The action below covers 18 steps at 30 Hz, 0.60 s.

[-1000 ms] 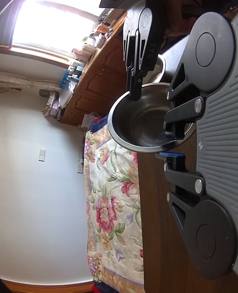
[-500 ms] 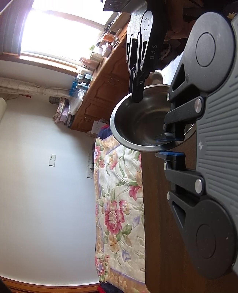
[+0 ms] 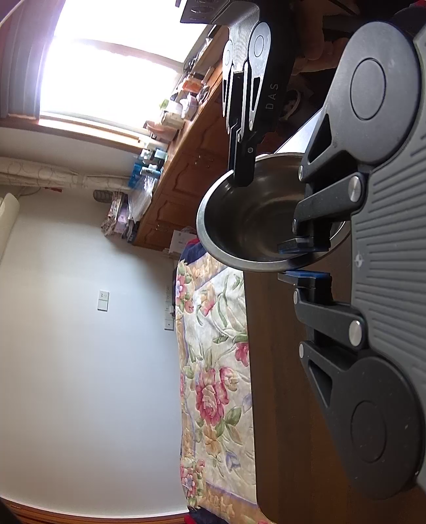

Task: Organize plates and bowls

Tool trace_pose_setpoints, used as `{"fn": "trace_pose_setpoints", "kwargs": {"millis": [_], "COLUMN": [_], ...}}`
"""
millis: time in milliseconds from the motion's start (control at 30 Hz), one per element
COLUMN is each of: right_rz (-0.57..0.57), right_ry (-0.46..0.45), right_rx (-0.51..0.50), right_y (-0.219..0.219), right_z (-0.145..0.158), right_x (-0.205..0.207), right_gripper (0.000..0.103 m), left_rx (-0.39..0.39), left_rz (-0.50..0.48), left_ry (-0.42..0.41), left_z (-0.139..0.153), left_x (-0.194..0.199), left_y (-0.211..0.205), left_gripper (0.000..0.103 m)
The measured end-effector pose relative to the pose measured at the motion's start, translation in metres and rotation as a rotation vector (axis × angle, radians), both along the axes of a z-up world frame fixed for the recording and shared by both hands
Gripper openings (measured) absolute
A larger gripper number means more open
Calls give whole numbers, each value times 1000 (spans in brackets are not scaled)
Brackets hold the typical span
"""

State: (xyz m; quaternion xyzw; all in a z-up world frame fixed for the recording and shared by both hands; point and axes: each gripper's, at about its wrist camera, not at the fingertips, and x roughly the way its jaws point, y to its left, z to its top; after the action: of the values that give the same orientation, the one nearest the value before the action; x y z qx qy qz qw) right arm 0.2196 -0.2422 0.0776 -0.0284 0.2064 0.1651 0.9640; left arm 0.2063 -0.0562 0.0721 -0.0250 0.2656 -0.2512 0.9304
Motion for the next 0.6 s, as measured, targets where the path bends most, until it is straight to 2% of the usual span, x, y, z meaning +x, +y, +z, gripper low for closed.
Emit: {"fn": "trace_pose_setpoints", "kwargs": {"millis": [600], "right_rz": [-30], "right_ry": [38], "right_rx": [-16], "right_y": [-5], "right_z": [-23], "right_x": [-49], "right_gripper": [13], "left_rx": [0], "left_rz": [-64], "left_ry": [39], "left_z": [-29], "left_x": [-49], "left_y": [-5], "left_gripper": [11]}}
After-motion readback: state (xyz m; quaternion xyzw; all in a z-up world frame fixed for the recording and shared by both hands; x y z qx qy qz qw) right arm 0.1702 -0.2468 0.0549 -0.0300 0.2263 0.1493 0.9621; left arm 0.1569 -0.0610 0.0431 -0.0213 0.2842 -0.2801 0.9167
